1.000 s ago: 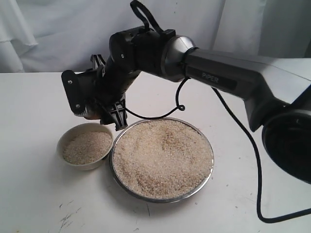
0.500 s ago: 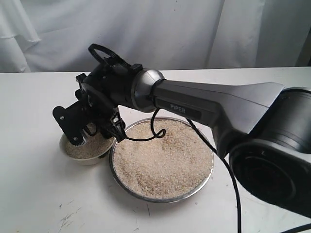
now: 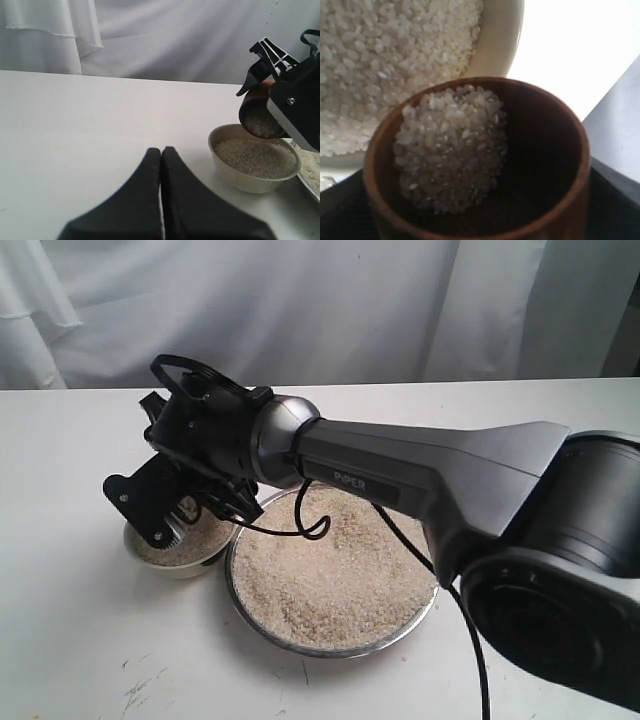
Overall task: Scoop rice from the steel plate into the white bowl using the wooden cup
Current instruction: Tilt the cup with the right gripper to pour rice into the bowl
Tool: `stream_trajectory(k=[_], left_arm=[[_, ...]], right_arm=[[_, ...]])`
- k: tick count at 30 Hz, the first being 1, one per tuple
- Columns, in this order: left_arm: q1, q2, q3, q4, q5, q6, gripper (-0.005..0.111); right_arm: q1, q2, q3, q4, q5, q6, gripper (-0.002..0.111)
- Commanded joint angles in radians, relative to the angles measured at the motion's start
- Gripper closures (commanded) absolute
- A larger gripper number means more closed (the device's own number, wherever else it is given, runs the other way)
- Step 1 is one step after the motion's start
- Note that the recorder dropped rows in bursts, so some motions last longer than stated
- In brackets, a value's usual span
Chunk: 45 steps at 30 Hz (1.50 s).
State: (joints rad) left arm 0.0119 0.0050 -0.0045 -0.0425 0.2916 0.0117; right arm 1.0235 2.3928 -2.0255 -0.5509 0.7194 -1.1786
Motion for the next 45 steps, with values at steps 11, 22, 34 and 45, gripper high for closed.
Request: stream_trajectory(k=[11, 22, 34, 45], left_arm=[[-0.002, -0.005, 0.005, -0.001, -0.006, -0.003, 0.107], [-0.002, -0.005, 0.005, -0.001, -0.006, -0.003, 0.107], [-0.002, -0.005, 0.005, -0.001, -0.006, -0.003, 0.107], [-0.002, -0.005, 0.005, -0.001, -0.006, -0.003, 0.107]], right_arm=[[0.061, -0.009, -0.005, -0.238, 0.035, 0.007, 0.108], [0.1, -0.009, -0.005, -0.365, 0.086, 0.043, 0.108], [0.113, -0.009, -0.005, -0.499, 0.112, 0.054, 0.108], [0.137, -0.009, -0.005, -0.577, 0.154, 0.087, 0.108]])
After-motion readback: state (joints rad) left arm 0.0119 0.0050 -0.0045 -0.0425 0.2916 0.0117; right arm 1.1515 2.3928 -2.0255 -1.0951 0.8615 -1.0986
